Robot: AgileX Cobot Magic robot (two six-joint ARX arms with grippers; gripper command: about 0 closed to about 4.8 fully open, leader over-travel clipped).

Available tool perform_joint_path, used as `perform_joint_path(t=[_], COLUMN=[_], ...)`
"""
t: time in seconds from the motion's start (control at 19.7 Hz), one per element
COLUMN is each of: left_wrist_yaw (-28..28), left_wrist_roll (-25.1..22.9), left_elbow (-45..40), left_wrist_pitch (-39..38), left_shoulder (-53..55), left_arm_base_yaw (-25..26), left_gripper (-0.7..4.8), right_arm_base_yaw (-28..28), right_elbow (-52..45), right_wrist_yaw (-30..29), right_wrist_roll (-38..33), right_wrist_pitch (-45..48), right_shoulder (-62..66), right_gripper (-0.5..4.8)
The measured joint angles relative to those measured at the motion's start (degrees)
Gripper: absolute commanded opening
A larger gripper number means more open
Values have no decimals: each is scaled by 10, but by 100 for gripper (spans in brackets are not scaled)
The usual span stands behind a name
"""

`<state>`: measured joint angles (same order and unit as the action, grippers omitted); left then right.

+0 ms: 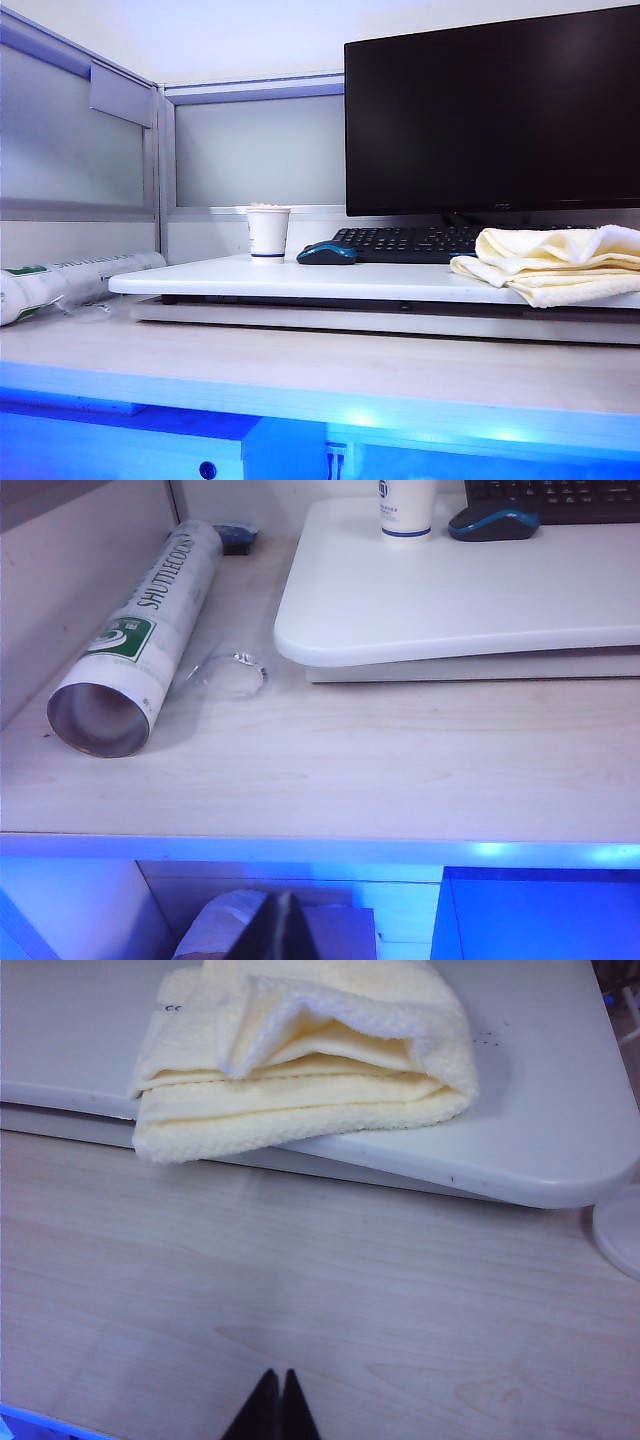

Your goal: Wipe the tabletop with a clean cloth to remove dust and stains.

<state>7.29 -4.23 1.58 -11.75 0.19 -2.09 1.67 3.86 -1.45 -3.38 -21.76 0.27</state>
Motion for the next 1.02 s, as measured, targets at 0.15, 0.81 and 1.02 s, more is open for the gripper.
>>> perform_joint_path(t=[0.15, 0.81, 1.02], left_wrist_yaw=[0, 16, 39], left_wrist_roll=[0, 8, 26], left_elbow=[0, 0, 0], left_wrist_pitch=[0, 1, 2], left_shoulder=[0, 0, 0], left_arm_base_yaw=[0, 0, 0], left_gripper=[-6, -6, -6], right_arm_base_yaw=[0, 0, 0], right_elbow=[0, 0, -1], right_wrist_yaw=[0, 2, 2], right_wrist_roll=[0, 2, 2], right_wrist_pitch=[0, 0, 4], right_shoulder=[0, 0, 0], right_gripper=[-8, -8, -8])
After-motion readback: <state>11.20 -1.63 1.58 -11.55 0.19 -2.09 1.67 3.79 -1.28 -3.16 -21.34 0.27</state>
